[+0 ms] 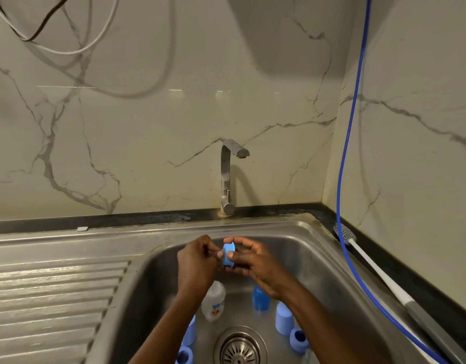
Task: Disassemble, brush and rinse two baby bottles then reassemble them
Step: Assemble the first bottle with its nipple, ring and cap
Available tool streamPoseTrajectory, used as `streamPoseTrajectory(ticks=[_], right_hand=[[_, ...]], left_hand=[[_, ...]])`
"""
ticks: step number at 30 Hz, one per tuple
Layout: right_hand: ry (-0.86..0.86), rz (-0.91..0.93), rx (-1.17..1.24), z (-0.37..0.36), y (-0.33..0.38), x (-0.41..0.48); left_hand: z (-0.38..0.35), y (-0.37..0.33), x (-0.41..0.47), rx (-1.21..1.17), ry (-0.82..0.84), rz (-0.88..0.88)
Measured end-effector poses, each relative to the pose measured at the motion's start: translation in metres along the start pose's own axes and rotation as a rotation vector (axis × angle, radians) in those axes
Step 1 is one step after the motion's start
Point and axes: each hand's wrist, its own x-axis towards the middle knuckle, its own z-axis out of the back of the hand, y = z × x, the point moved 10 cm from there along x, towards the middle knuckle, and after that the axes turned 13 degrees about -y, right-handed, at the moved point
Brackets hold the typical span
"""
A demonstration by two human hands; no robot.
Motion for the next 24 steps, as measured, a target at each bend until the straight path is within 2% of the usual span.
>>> streamPoseTrajectory(ticks=[3,7,9,13,15,21,24], right_hand=[[-0.040,0.040,-0.037,-0.002,0.005,0.000],[-0.054,0.092,-0.086,-0.005,0.008,-0.001],[-0.042,0.080,-0.079,-0.006,0.008,-0.001],[0.013,0.047,-0.034,-0.008,0.007,-0.003],[0.048,0.041,-0.039,-0.009,0.009,-0.003],[0.113,-0.035,-0.004,-0.012,0.004,-0.006],[0.097,-0.065,0.023,-0.008,0.002,-0.009]], left_hand=[[0.005,-0.018,-0.006,0.087,-0.079,-0.148],[0.006,-0.022,-0.007,0.124,-0.112,-0.195],[0.007,-0.016,-0.005,0.085,-0.114,-0.136],[0.000,0.025,-0.001,-0.185,-0.046,0.244],[-0.008,0.036,0.000,-0.274,0.027,0.348],[-0.015,0.040,-0.005,-0.443,0.203,0.490],[-0.020,0.037,-0.007,-0.429,0.259,0.426]])
